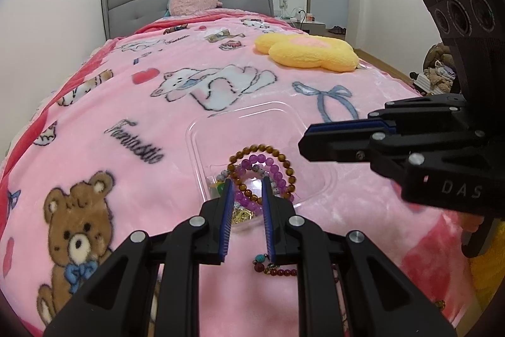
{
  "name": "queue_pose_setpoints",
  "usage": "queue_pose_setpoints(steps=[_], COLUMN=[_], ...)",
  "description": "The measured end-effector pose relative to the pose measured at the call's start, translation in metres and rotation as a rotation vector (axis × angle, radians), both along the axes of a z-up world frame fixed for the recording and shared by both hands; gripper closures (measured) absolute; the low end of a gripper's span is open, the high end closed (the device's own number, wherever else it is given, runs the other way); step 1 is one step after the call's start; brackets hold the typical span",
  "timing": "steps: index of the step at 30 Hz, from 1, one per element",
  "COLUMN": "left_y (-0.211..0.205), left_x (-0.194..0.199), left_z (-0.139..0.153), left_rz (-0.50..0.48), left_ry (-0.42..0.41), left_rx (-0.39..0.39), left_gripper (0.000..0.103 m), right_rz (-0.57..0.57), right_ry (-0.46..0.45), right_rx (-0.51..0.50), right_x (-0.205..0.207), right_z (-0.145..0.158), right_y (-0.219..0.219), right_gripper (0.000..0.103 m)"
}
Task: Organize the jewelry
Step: 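Reach the right tool to the brown bracelet with yellow bead while the left tool reaches the red bead strand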
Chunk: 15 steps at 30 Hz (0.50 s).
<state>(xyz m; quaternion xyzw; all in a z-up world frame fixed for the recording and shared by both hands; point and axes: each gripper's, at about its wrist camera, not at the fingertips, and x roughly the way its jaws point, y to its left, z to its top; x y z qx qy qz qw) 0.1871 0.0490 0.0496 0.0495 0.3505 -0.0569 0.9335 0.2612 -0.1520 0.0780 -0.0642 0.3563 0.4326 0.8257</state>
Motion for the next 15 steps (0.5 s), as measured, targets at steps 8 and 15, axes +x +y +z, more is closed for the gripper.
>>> queue_pose_setpoints(steps=[8,15], left_y=[-0.006,-0.014], left_x=[-0.025,-0.052], left_z=[0.013,0.010], left_rz=[-0.038,-0.075], left_ry=[-0.050,-0.070], left_rx=[-0.029,-0.027], left_gripper=[0.073,0.070], right_rz=[-0.006,0.023], right_ry=[-0.018,-0.021], right_rx=[0.060,0.058], right_x=[-0.017,-0.048], right_z=[0.017,0.014], right_y=[-0.022,-0.045], right_gripper=[0.092,0.078])
